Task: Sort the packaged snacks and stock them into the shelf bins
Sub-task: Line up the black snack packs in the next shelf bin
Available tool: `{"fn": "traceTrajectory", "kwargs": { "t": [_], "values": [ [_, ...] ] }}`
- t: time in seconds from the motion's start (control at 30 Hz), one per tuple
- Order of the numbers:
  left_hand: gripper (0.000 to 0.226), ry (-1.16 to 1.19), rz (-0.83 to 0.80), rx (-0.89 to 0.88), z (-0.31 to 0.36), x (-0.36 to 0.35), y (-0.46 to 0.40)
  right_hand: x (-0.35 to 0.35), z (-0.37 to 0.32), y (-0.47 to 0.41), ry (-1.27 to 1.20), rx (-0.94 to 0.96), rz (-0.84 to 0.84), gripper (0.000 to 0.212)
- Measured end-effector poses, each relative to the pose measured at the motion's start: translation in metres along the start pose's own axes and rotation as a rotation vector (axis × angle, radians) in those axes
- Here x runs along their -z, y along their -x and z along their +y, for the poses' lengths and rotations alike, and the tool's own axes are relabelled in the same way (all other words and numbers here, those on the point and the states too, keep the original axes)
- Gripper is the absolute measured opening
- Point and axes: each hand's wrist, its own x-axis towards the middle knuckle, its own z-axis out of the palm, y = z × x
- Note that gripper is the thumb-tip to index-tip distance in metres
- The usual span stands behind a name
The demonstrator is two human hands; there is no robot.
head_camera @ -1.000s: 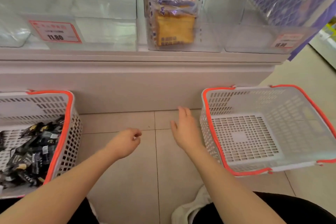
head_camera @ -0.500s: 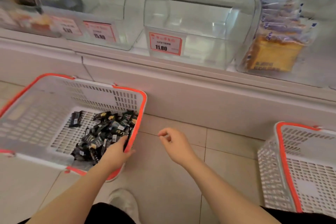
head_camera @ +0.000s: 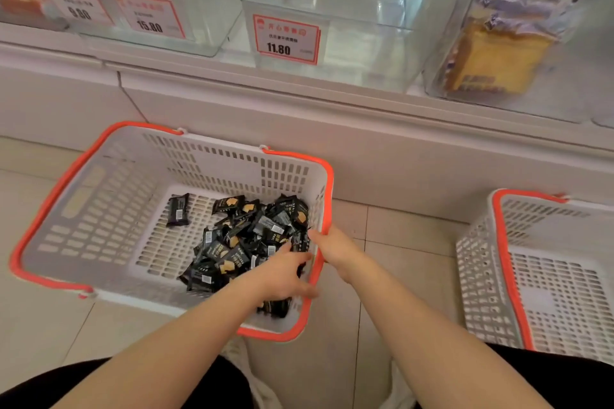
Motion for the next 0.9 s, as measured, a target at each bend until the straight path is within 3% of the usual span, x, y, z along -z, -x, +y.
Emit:
{"fn": "traceTrajectory", "kwargs": {
  "t": [0.07,0.13,0.33,0.43,0.5,0.57,0.6,0.67,0.77,0.83,0.9],
  "values": [
    [0.072,-0.060,-0.050,0.013,0.000,-0.002,0.001,0.006,0.014,-0.001,-0.093,-0.093,0.023,0.020],
    [0.076,-0.082,-0.005,0.029,-0.002,-0.001,0.002,0.013,0.028,-0.004,-0.148,-0.121,0.077,0.014],
    [0.023,-0.350,-0.023,-0.056,-0.018,0.000,0.013,0.070,0.067,-0.002,0.018,-0.090,0.272,0.018],
    [0.011,-0.406,-0.023,-0.103,-0.018,-0.006,0.017,0.108,0.093,0.007,0.109,-0.120,0.309,0.011],
    [0.012,-0.424,-0.041,-0.139,-0.013,-0.010,0.017,0.119,0.107,0.020,0.467,-0.182,0.390,0.044],
    [0.019,-0.441,-0.075,-0.160,-0.008,-0.013,0.019,0.112,0.111,0.039,0.791,-0.058,0.449,0.070],
    [0.024,-0.455,-0.113,-0.157,-0.007,-0.016,0.020,0.103,0.110,0.050,0.821,0.092,0.398,0.069],
    [0.035,-0.499,-0.235,-0.130,-0.007,-0.021,0.026,0.078,0.106,0.070,0.745,0.350,0.096,0.054],
    [0.049,-0.697,-0.318,-0.117,-0.018,-0.025,0.040,0.042,0.109,0.095,0.809,0.459,-0.300,0.040],
    [0.045,-0.841,-0.256,-0.106,-0.027,-0.024,0.049,0.029,0.115,0.104,0.911,0.412,-0.367,0.038],
    [0.037,-0.936,-0.191,-0.053,-0.031,-0.025,0.056,0.022,0.123,0.107,0.981,0.389,-0.324,0.028]
  ]
}}
